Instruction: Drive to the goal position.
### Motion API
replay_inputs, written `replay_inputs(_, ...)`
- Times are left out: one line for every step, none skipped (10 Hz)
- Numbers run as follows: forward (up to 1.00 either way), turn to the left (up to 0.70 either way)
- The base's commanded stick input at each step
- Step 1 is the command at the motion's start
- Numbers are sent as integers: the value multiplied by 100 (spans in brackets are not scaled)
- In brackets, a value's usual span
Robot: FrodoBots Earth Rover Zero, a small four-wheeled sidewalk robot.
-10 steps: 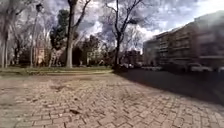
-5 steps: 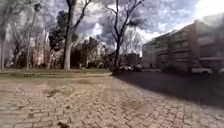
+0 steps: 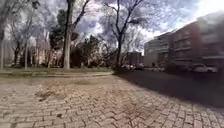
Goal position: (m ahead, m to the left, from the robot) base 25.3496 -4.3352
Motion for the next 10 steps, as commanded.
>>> replay_inputs(70,0)
replay_inputs(70,0)
replay_inputs(70,0)
replay_inputs(70,0)
replay_inputs(70,0)
replay_inputs(70,0)
replay_inputs(70,0)
replay_inputs(70,0)
replay_inputs(70,0)
replay_inputs(70,0)
